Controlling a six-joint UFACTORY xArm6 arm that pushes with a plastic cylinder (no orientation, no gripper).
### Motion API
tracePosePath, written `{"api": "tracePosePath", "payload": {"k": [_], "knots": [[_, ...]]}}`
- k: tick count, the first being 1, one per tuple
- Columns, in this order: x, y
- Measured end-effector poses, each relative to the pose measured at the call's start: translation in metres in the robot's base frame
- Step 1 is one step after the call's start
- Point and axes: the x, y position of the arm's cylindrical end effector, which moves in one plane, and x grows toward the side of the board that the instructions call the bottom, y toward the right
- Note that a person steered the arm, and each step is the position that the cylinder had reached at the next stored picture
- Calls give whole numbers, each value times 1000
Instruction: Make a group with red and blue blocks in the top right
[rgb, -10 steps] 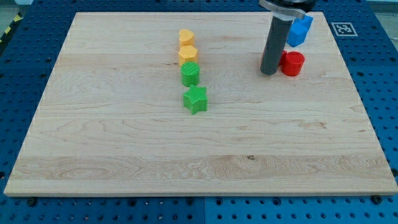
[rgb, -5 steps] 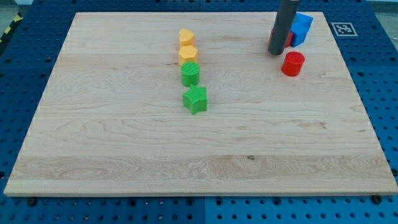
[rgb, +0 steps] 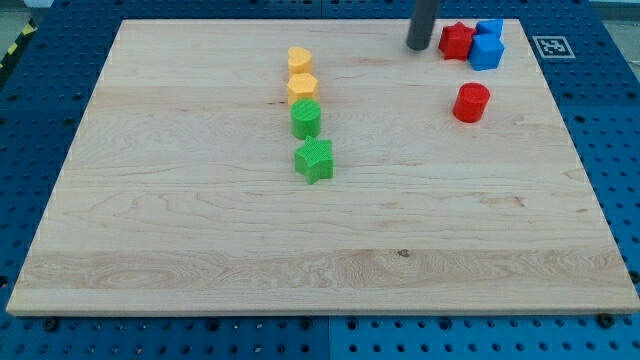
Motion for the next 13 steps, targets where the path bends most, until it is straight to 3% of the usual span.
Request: {"api": "tracePosePath", "payload": {"k": [2, 4, 5, 8, 13], "knots": [[59, -25], [145, 15], [148, 54], [148, 69], [97, 81]]}}
